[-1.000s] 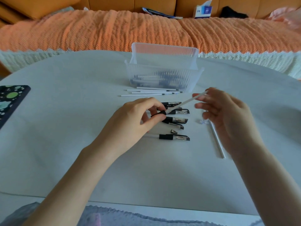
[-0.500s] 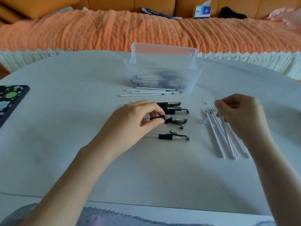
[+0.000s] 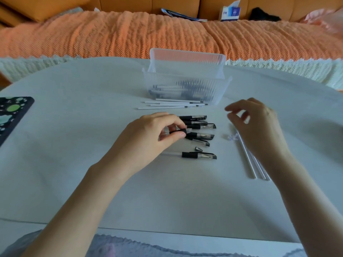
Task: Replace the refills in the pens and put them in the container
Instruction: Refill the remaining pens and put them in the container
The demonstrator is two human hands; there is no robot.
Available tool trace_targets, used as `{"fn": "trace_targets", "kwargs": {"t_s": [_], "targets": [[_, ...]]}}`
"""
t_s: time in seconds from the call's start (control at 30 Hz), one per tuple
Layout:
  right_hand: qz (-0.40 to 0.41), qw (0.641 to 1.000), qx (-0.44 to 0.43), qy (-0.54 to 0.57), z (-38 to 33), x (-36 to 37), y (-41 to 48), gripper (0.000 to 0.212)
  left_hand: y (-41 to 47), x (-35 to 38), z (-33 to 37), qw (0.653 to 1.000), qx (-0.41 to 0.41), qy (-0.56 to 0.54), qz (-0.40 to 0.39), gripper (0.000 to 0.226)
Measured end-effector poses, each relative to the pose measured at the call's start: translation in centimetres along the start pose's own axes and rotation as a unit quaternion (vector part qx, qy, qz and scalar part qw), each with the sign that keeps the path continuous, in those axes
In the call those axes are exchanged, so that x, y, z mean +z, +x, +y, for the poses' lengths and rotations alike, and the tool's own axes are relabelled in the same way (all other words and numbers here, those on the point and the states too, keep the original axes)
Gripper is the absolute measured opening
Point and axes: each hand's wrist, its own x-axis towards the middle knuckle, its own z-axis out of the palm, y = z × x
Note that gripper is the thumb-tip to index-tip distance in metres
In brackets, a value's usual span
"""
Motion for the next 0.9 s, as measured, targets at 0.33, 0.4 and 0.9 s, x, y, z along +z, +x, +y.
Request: {"fn": "trace_targets", "kwargs": {"t_s": [0.33,0.4,0.9], "targets": [[-0.118,0.98,-0.155,-0.048,-4.8,6.3,4.9,0.021,-0.2,-0.3,0.1,1.0,-0.013,0.003,-0.001,0.006],[-0.125,0.978,-0.156,-0.063,-5.0,7.1,5.2,0.02,-0.1,-0.3,0.0,1.0,-0.012,0.005,0.001,0.007],[-0.074,0.988,-0.122,-0.061,-4.8,4.9,5.0,0.011,-0.1,-0.9,0.0,0.999,-0.037,0.001,0.026,0.01]]}}
